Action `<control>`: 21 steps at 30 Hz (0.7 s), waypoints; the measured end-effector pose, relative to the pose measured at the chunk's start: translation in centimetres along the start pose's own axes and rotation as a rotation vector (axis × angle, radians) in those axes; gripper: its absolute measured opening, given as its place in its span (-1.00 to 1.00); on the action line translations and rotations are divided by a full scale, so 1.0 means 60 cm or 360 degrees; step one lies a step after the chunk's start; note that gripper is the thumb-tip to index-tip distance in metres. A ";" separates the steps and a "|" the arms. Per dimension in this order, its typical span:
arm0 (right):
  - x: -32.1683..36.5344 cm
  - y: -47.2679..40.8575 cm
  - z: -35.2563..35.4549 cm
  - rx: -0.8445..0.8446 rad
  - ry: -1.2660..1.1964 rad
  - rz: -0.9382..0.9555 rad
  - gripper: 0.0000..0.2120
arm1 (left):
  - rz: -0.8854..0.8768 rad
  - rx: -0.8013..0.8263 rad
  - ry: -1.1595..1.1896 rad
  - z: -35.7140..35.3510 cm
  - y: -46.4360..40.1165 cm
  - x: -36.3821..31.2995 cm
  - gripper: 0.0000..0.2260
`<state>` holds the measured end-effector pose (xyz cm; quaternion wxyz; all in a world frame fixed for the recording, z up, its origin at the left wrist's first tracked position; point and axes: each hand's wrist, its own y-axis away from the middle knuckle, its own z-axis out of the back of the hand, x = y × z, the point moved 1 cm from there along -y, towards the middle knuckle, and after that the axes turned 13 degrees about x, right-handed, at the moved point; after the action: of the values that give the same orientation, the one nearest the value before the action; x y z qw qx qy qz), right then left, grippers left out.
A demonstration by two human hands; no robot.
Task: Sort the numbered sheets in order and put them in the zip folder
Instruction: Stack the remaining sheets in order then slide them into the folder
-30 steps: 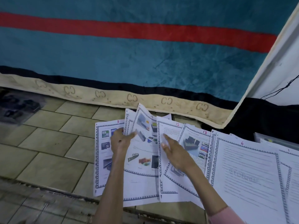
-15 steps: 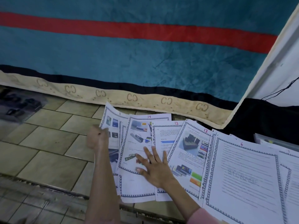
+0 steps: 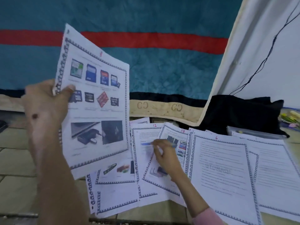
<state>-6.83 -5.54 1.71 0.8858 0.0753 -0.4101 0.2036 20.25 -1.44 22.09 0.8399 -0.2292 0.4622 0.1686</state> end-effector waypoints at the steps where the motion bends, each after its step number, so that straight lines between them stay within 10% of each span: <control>1: -0.018 0.004 0.032 -0.0205 0.0062 -0.0113 -0.79 | 0.0030 0.0097 0.0005 -0.025 0.000 0.004 -0.82; 12: -0.183 0.135 0.233 -0.0837 0.0220 -0.1686 -0.56 | 0.0514 0.1019 -0.0211 -0.340 0.065 0.185 -0.72; 17: -0.193 0.147 0.242 -0.0892 -0.0006 -0.1771 -0.23 | 0.0570 0.0977 -0.0493 -0.369 0.073 0.205 -0.65; 21: -0.204 0.155 0.267 -0.1032 -0.0212 -0.1646 -0.62 | 0.0501 0.0935 -0.0470 -0.370 0.078 0.194 -0.71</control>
<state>-29.05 -5.59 2.56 0.8201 0.0038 -0.4161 -0.3929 8.43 -8.70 0.72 0.8913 0.1225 0.3944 0.1871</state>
